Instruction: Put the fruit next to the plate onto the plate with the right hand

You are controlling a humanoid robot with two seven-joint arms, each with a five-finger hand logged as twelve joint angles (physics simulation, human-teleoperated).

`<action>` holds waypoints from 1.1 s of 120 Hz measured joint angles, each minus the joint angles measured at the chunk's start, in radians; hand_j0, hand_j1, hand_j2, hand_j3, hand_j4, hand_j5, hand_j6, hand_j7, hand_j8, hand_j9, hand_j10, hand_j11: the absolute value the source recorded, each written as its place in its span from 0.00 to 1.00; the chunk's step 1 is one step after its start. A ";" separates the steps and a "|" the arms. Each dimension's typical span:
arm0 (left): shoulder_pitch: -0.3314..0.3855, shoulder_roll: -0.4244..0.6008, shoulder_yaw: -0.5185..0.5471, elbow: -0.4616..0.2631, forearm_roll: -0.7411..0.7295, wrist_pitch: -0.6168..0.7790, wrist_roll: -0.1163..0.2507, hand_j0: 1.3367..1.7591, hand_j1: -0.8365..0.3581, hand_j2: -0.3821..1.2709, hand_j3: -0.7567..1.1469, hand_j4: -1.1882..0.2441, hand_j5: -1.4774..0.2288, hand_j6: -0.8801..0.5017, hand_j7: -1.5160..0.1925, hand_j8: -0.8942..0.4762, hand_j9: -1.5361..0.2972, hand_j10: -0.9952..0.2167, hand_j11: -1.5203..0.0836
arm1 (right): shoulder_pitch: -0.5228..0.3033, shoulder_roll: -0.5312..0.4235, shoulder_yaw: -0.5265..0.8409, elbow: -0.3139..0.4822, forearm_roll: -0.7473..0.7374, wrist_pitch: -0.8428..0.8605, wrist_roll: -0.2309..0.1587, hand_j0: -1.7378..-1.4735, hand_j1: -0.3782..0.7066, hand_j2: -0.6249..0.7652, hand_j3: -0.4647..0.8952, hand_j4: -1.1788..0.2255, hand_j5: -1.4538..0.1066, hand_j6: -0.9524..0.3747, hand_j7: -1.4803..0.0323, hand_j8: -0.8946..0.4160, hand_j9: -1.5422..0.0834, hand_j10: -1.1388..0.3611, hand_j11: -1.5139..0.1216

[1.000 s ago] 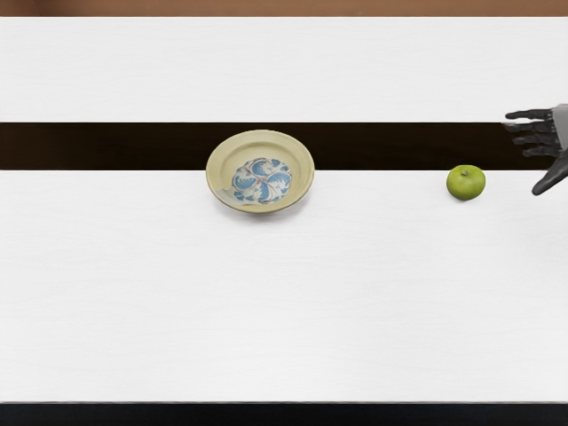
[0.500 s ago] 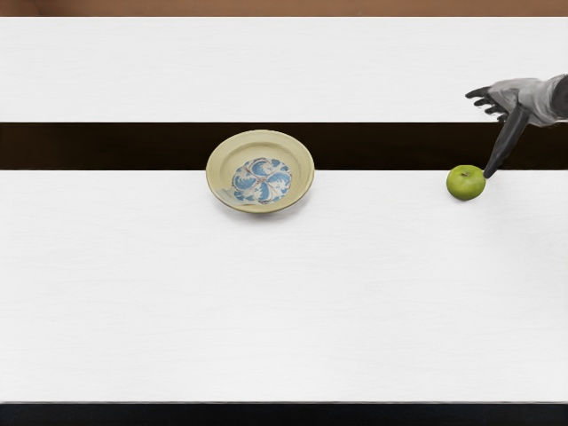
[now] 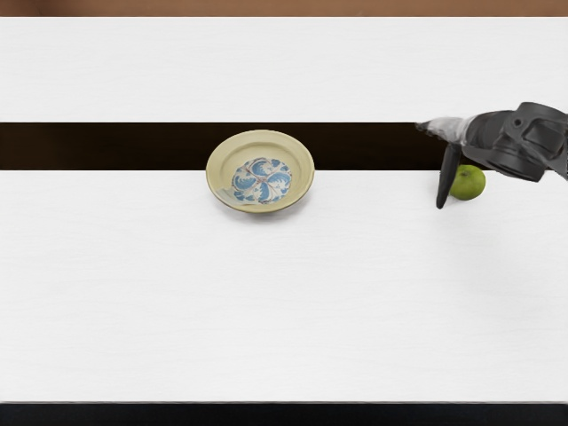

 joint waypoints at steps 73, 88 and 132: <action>0.000 0.000 0.000 0.000 0.000 0.000 0.000 0.76 0.99 0.23 0.40 0.83 0.86 0.63 0.88 0.65 0.84 0.82 0.94 | -0.078 -0.095 -0.015 -0.011 0.015 -0.185 0.000 0.30 0.11 0.44 0.34 0.78 0.87 0.66 0.91 0.62 0.89 0.71 0.87; 0.000 0.000 0.000 0.000 0.000 0.000 0.000 0.76 0.99 0.23 0.40 0.83 0.86 0.63 0.88 0.65 0.84 0.82 0.94 | -0.112 -0.087 -0.017 -0.009 0.011 -0.286 0.000 0.30 0.12 0.44 0.34 0.78 0.86 0.65 0.91 0.61 0.88 0.70 0.86; 0.000 0.000 0.000 0.000 0.000 0.000 0.000 0.76 0.99 0.23 0.40 0.83 0.86 0.63 0.88 0.65 0.84 0.82 0.94 | -0.149 -0.055 -0.013 -0.009 0.018 -0.373 0.000 0.30 0.27 0.42 0.34 0.68 0.75 0.55 0.79 0.51 0.77 0.61 0.75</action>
